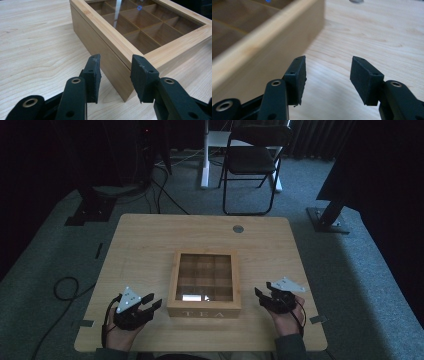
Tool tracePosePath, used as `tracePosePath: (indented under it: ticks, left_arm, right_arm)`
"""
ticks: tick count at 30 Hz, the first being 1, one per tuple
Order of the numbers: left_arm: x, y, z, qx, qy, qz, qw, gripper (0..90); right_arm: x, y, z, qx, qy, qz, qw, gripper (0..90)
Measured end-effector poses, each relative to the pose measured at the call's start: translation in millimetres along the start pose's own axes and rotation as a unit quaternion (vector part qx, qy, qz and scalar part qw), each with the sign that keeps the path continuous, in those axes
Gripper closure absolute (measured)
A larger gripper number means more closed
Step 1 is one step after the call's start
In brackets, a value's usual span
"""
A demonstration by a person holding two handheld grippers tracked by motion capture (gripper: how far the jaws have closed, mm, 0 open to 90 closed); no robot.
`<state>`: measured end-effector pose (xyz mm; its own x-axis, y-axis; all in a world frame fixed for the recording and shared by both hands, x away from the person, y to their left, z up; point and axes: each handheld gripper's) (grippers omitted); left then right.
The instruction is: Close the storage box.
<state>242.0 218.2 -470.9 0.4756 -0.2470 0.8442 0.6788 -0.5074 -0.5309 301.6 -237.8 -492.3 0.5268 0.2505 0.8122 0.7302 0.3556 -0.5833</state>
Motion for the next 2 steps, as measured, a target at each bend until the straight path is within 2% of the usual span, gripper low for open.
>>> tracePosePath:
  ticks: [2]
  left_arm:
    - [-0.5,1.7,0.4,0.001,-0.002,0.000,1.0000,60.1]
  right_arm:
    - [-0.2,15.7,-6.2,0.001,0.006,0.021,0.9998,44.7]
Point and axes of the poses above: each handheld gripper's, and its own axes: y roughly forward along the jaws, x roughly out of its top, z roughly to its left
